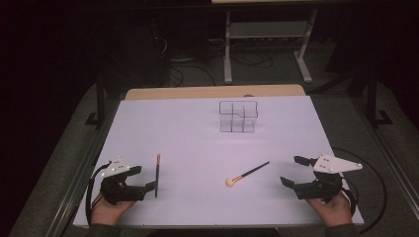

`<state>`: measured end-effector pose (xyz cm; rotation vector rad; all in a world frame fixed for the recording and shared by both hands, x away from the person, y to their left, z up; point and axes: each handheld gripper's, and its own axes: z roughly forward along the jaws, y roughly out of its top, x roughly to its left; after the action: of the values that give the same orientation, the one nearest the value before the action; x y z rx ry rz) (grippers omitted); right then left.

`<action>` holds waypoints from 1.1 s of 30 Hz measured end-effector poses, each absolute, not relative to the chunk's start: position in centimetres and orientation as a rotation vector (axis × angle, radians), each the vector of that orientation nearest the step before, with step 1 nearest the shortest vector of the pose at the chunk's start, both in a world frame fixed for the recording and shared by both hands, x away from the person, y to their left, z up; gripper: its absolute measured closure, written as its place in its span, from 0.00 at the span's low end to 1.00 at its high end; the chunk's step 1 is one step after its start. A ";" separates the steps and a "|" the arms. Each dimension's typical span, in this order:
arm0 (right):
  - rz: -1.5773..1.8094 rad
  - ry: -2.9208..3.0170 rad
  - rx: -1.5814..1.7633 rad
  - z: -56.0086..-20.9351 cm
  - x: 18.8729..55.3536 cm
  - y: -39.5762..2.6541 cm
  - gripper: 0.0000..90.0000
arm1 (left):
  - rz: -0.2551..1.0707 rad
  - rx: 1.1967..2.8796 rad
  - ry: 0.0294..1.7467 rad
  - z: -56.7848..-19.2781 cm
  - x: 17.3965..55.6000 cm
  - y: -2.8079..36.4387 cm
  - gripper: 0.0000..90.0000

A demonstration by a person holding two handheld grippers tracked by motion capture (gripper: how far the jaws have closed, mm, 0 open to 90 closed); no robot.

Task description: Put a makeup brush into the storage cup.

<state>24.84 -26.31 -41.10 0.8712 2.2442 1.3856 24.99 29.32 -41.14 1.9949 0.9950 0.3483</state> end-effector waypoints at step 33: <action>1.317 2.298 0.846 -41.4 25.0 -25.2 0.15 | 0.406 2.063 0.991 -40.9 25.9 28.9 0.25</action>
<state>24.96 -25.15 -41.42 0.8457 2.2980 1.3174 25.87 28.88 -40.95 2.0630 0.9911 0.4063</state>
